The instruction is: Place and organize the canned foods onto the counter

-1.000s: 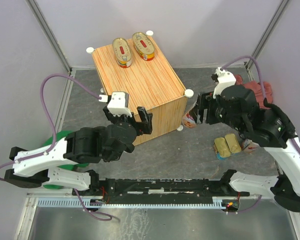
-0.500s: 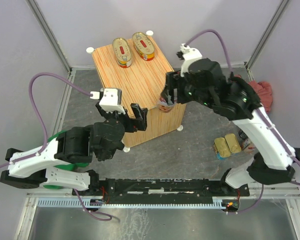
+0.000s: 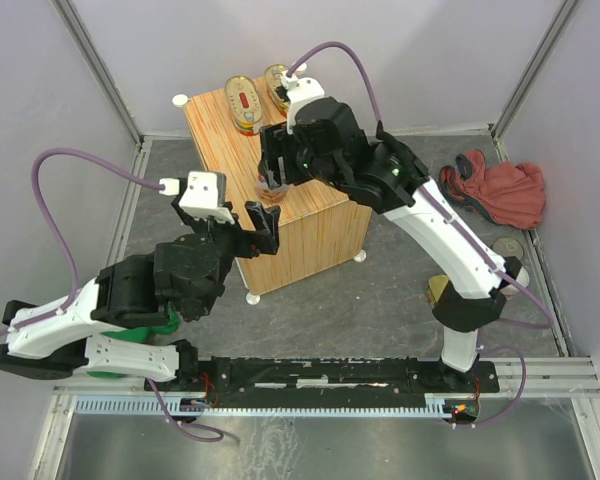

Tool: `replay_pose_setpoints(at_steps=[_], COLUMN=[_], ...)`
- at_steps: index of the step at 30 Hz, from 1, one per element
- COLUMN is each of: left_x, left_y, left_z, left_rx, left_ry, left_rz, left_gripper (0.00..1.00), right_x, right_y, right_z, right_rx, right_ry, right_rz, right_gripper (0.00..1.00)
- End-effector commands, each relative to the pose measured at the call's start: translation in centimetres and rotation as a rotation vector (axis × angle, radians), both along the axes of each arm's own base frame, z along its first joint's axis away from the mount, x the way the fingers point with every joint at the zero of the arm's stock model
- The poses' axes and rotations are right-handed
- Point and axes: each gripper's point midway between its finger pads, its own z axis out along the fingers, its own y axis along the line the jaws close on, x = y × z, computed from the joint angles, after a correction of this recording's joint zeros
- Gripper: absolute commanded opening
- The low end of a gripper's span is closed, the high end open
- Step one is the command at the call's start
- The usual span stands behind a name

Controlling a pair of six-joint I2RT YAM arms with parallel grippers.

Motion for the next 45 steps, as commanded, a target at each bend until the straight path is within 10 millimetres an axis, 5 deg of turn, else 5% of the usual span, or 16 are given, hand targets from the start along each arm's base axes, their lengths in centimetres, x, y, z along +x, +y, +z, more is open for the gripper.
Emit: replay_pose_setpoints(at_steps=[1, 7, 11, 24, 35, 45], left_x=[0.2, 0.3, 0.2, 0.3, 0.4, 0.5], left_y=[1.6, 2.5, 2.7, 2.4, 1.7, 1.1], left_z=[1.0, 0.2, -0.4, -1.5, -2.4, -2.8], left_rx=[0.003, 0.028, 0.037, 0.058, 0.065, 0.068], left_ry=[-0.043, -0.053, -0.053, -0.045, -0.027, -0.022], left_rz=[0.033, 0.055, 0.056, 0.065, 0.08, 0.09], left_gripper=[0.93, 0.93, 0.93, 0.94, 0.99, 0.99], right_x=[1.5, 3.2, 3.7, 4.8, 4.4, 3.8], right_y=[1.1, 2.7, 3.0, 4.2, 3.7, 3.3], right_z=[6.4, 5.0, 5.8, 3.8, 3.4, 4.0], right_rx=[0.161, 0.118, 0.129, 0.088, 0.08, 0.109], right_ry=[-0.173, -0.203, -0.23, -0.227, -0.21, -0.192], right_rz=[-0.027, -0.042, -0.049, -0.041, -0.037, -0.019], right_gripper=[0.01, 0.01, 0.03, 0.22, 0.76, 0.9])
